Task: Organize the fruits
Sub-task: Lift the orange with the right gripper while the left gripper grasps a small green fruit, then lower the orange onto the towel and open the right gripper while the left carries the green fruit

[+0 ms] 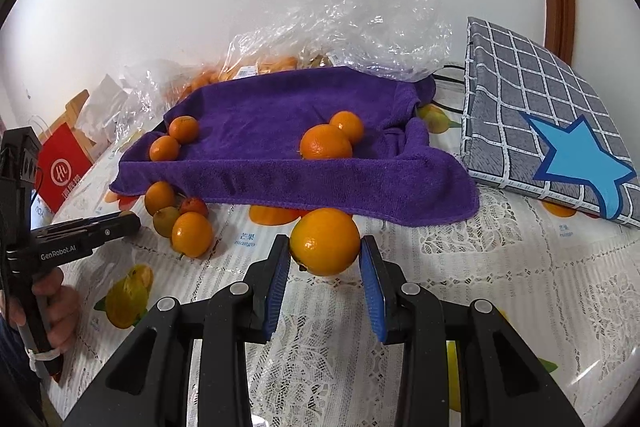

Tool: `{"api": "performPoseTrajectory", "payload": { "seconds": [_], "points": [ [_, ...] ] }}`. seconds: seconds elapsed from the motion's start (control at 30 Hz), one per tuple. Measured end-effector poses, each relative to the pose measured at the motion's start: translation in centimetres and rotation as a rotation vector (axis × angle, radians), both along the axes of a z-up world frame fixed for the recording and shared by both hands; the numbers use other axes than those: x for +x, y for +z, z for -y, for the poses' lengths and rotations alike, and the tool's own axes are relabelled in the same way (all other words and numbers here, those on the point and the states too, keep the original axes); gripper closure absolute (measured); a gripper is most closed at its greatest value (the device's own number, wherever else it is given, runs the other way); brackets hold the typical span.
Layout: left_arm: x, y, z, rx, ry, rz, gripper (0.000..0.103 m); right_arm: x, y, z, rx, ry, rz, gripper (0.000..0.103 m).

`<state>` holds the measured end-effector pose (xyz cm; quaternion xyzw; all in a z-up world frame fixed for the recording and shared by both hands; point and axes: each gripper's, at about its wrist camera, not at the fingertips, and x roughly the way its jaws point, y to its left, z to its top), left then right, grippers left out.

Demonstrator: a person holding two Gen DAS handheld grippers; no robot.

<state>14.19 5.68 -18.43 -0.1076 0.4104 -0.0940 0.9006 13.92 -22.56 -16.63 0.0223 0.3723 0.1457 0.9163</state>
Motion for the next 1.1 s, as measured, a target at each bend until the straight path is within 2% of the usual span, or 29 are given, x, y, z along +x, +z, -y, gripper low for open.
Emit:
{"api": "performPoseTrajectory", "payload": {
  "seconds": [0.17,0.37,0.47,0.63,0.9,1.1],
  "points": [
    [-1.0,-0.4,-1.4,-0.111,0.033,-0.001,0.078,-0.3,0.0,-0.6,-0.017,0.041,0.004,0.068],
    [-1.0,-0.1,0.7,0.028,0.010,0.000,0.078,-0.6,0.1,-0.5,-0.015,0.041,0.013,0.068],
    [-0.7,0.0,1.1,0.058,-0.006,-0.004,0.078,-0.6,0.1,-0.5,-0.020,0.039,0.012,0.068],
    [-0.6,-0.1,0.3,0.012,-0.005,-0.012,0.078,-0.4,-0.1,-0.5,-0.022,0.032,-0.002,0.068],
    [-1.0,0.0,0.8,0.017,-0.033,0.010,0.078,-0.5,-0.1,-1.0,-0.044,0.043,-0.003,0.068],
    [-1.5,0.3,0.0,-0.083,-0.062,0.041,0.078,-0.9,0.3,-0.6,-0.014,0.046,0.024,0.068]
  ]
}}
